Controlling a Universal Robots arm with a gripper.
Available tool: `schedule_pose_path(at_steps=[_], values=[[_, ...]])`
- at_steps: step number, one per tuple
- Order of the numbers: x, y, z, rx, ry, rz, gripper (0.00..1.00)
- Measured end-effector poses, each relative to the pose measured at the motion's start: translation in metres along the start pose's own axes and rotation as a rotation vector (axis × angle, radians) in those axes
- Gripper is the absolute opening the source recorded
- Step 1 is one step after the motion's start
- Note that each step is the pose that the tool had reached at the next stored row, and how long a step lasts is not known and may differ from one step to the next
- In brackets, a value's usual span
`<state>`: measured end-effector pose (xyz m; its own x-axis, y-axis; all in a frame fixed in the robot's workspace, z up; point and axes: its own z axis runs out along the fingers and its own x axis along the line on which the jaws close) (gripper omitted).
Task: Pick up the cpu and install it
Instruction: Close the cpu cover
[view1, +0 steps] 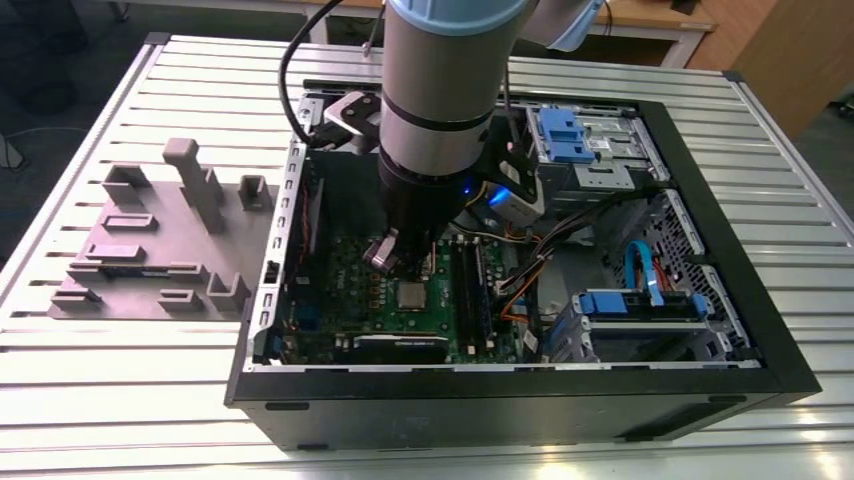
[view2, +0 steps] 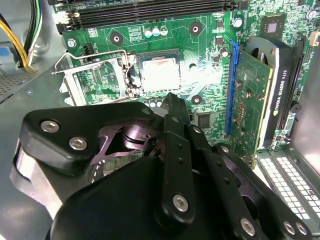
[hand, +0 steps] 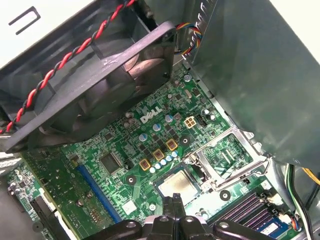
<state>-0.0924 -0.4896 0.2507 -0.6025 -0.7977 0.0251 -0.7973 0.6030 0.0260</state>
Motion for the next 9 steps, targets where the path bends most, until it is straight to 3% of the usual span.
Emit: schedule_pose_path(at_steps=[2,7,9], values=[[0.0000,0.0000,0.0000,0.0003,0.0003,-0.010,0.10],[0.0000,0.0000,0.0000,0.0024,0.0024,-0.095,0.10],[0.0000,0.0000,0.0000,0.0025,0.0027,-0.098,0.10]])
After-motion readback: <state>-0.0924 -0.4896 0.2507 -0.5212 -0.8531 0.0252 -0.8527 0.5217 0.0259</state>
